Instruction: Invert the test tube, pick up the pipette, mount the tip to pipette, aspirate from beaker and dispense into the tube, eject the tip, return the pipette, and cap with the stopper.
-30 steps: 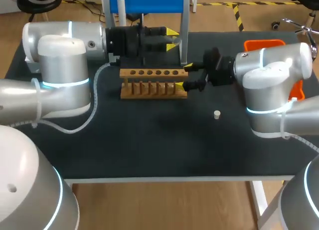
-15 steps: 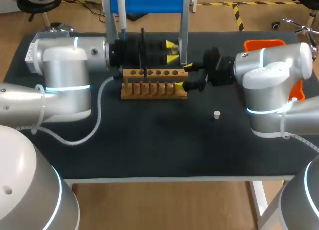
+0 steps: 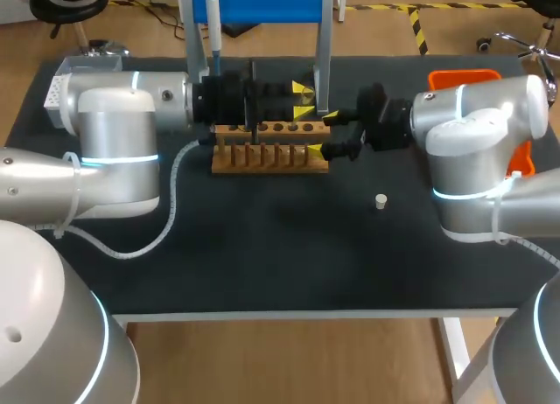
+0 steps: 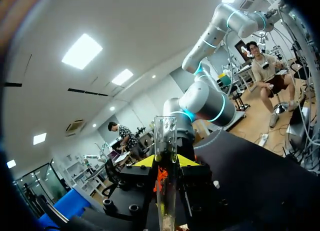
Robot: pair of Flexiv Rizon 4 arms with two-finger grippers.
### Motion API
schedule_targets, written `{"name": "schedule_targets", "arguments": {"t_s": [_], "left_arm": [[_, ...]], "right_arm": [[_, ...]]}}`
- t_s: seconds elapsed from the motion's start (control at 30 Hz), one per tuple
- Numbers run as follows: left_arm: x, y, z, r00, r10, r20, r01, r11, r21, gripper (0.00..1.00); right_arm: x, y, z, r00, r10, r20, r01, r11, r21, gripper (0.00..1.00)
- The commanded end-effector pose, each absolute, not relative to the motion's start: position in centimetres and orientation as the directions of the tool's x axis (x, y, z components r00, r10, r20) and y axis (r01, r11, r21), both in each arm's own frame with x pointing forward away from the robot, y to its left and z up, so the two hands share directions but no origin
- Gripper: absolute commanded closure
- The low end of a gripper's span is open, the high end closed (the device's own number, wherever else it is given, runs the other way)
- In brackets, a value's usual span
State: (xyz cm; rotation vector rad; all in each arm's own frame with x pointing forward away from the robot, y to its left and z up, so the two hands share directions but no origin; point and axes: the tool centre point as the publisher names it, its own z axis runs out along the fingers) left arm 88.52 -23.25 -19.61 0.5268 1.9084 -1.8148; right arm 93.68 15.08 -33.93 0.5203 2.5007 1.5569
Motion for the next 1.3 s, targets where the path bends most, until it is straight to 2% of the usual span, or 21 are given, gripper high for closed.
{"name": "schedule_targets", "arguments": {"t_s": [0.03,0.53,0.73,0.83,1.07,1.27,1.3], "left_arm": [[88.6,-23.2,-19.5,-0.826,-0.03,-0.563,0.561,0.063,-0.826,1.0],[88.6,-23.2,-19.5,-0.826,-0.03,-0.563,0.561,0.063,-0.826,1.0],[89.8,-22.0,-18.6,-0.897,-0.113,-0.428,0.409,0.156,-0.899,1.0],[90.3,-21.4,-18.5,-0.916,-0.193,-0.351,0.325,0.153,-0.933,1.0],[91.7,-19.0,-19.2,-0.895,-0.413,-0.169,0.155,0.069,-0.986,1.0],[92.6,-17.9,-19.7,-0.88,-0.467,-0.086,0.101,-0.008,-0.995,1.0],[92.8,-17.9,-19.7,-0.881,-0.466,-0.086,0.087,0.019,-0.996,1.0]], "right_arm": [[93.7,15.0,-33.9,-0.929,0.366,0.056,0.213,0.403,0.89,0.0],[93.7,15.0,-33.9,-0.929,0.366,0.056,0.213,0.403,0.89,0.0],[93.7,15.0,-33.9,-0.929,0.366,0.056,0.213,0.403,0.89,0.0],[93.7,15.0,-33.9,-0.929,0.366,0.056,0.213,0.403,0.89,0.0],[93.7,15.0,-33.9,-0.929,0.366,0.056,0.213,0.403,0.89,0.0],[93.7,15.0,-33.9,-0.929,0.366,0.056,0.213,0.403,0.89,0.0],[93.7,15.0,-33.9,-0.929,0.366,0.056,0.213,0.403,0.89,0.0]]}}
